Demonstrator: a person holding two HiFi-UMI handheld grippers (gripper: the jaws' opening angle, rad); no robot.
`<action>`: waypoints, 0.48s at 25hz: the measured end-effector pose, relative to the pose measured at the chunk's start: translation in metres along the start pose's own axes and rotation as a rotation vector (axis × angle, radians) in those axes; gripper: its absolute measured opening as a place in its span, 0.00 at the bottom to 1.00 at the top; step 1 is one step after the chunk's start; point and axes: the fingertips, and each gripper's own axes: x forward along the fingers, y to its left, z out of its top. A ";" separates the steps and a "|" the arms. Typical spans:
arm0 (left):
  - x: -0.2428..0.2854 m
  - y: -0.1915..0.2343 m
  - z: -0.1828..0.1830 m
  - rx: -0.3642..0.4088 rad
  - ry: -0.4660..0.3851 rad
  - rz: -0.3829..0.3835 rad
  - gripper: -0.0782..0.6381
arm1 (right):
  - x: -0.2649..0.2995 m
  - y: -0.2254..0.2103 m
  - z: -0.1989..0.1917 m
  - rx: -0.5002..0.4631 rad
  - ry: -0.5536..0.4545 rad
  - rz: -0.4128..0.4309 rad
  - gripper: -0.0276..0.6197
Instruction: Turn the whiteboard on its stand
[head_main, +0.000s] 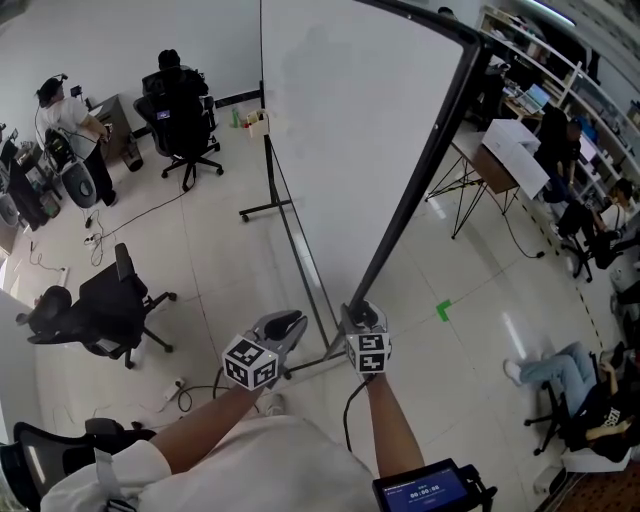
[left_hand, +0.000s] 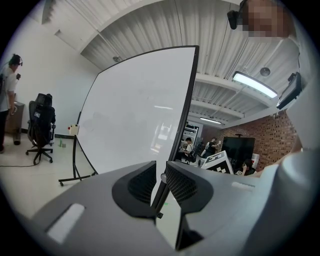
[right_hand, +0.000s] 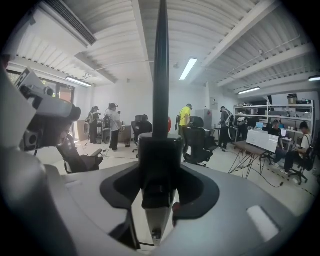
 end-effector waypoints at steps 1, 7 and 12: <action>0.000 -0.001 0.001 0.000 -0.001 0.000 0.20 | -0.001 0.000 0.000 0.001 0.003 0.003 0.34; -0.003 -0.006 0.002 0.006 -0.012 -0.003 0.20 | -0.008 -0.001 -0.004 0.008 0.006 0.014 0.33; -0.007 -0.009 0.001 0.006 -0.015 0.003 0.20 | -0.016 -0.004 -0.009 0.017 0.006 0.019 0.33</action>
